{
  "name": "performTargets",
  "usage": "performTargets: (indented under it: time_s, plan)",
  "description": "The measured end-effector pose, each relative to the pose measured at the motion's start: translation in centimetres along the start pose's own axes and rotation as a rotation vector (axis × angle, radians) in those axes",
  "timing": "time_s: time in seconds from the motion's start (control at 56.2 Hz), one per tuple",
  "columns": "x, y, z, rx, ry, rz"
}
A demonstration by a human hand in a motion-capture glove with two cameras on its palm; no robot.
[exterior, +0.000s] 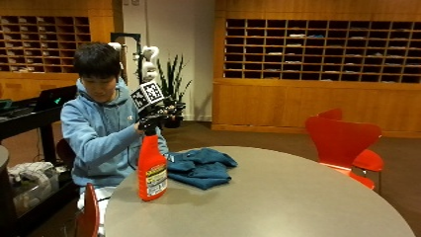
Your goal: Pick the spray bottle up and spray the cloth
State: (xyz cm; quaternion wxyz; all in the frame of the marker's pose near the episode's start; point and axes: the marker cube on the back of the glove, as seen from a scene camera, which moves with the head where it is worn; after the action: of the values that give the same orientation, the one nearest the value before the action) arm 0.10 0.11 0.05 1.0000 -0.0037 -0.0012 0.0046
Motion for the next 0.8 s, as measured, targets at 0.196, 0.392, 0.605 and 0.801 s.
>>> performTargets:
  time_s: [0.196,0.392,0.605,0.801]
  plan:
    - [1.0,0.0,0.5,0.008,-0.005,0.026]
    - [2.0,0.6,0.0,0.087,-0.018,0.038]
    - [3.8,3.2,-2.2,0.206,-0.122,0.057]
    - [8.4,3.5,-3.7,0.268,-0.154,0.127]
